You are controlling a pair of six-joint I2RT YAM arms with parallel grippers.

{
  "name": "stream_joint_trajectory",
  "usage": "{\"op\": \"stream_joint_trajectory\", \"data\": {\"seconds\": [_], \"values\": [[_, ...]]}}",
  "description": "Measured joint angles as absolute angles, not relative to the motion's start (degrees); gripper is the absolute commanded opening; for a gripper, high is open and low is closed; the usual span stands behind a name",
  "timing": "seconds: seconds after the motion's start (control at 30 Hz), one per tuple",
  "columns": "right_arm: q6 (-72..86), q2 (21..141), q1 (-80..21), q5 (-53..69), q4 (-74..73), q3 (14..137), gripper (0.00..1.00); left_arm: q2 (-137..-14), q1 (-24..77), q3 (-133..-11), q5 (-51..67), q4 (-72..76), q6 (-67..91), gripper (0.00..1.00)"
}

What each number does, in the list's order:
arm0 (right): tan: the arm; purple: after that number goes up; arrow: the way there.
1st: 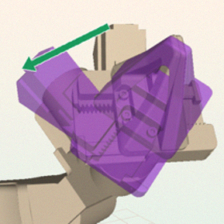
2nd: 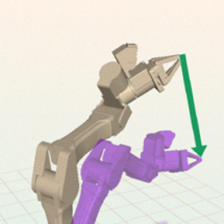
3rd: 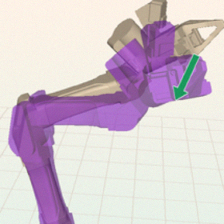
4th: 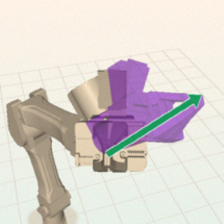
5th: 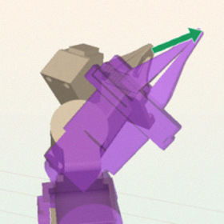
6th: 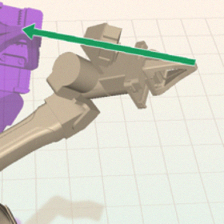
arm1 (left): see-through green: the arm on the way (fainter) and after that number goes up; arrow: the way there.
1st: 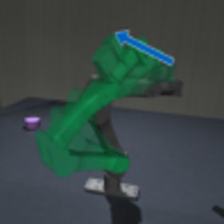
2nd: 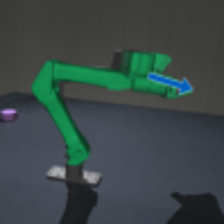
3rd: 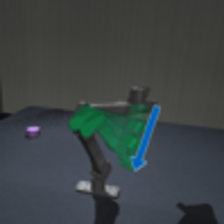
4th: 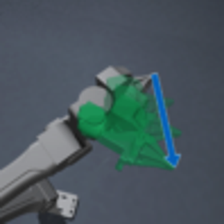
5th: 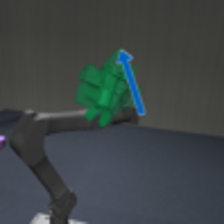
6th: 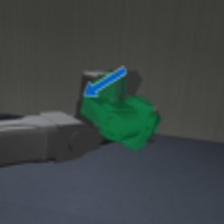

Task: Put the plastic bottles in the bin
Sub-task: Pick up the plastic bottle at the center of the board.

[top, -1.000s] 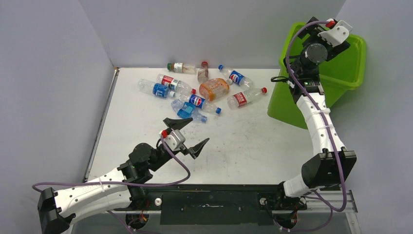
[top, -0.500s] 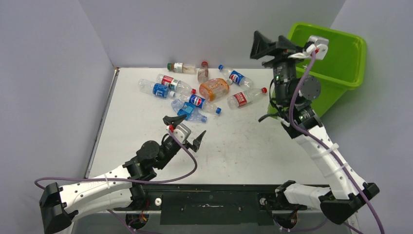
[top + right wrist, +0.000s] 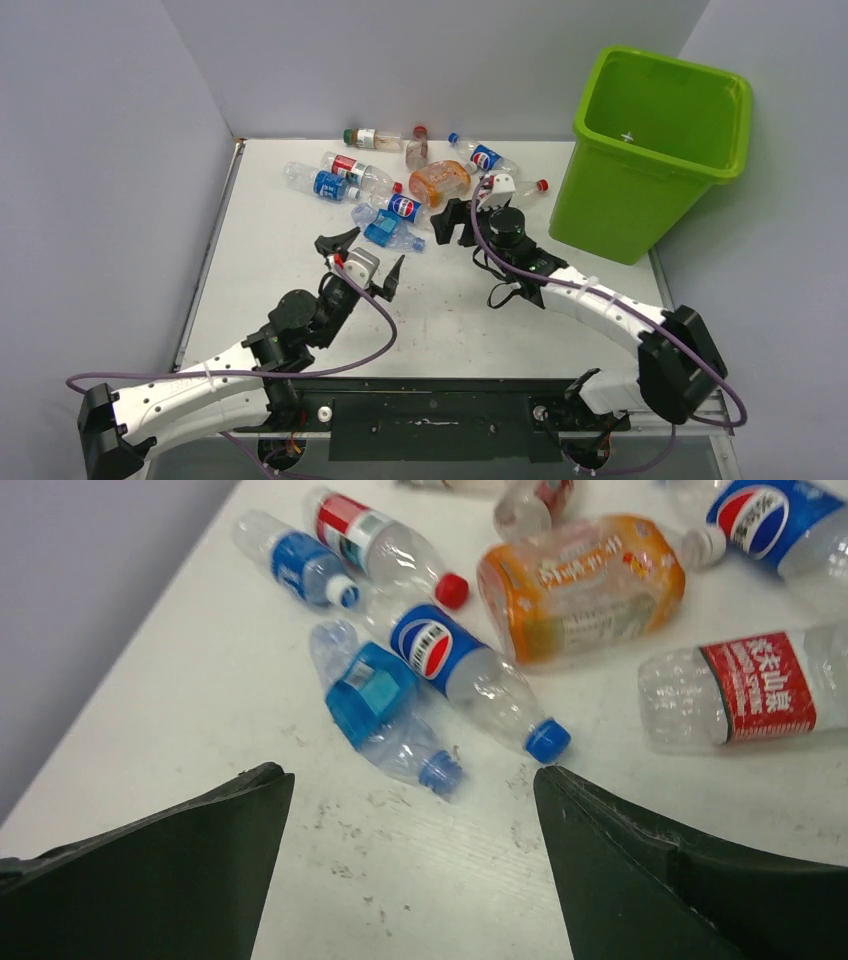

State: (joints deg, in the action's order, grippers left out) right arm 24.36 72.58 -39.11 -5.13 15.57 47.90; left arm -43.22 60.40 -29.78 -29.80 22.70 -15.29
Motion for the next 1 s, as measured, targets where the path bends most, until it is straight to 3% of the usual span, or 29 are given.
{"op": "stream_joint_trajectory", "data": {"seconds": [0.27, 0.47, 0.87, 1.0], "values": [[30.22, 90.74, -30.70, 2.68, 24.62, 46.78, 0.98, -42.57, 60.64, -29.78, -29.67, 23.59, -16.49, 0.96], [27.59, 102.76, -30.04, 6.33, 26.94, 51.79, 0.96, -43.70, 61.08, -29.78, -27.81, 23.18, -16.73, 0.96], [19.03, 113.65, -30.04, 9.63, 24.05, 64.47, 1.00, -41.85, 61.10, -29.78, -24.99, 23.09, -16.71, 0.96], [17.32, 116.29, -30.04, 11.00, 20.71, 67.51, 0.92, -41.85, 61.10, -29.78, -25.02, 23.09, -16.71, 0.96]]}}
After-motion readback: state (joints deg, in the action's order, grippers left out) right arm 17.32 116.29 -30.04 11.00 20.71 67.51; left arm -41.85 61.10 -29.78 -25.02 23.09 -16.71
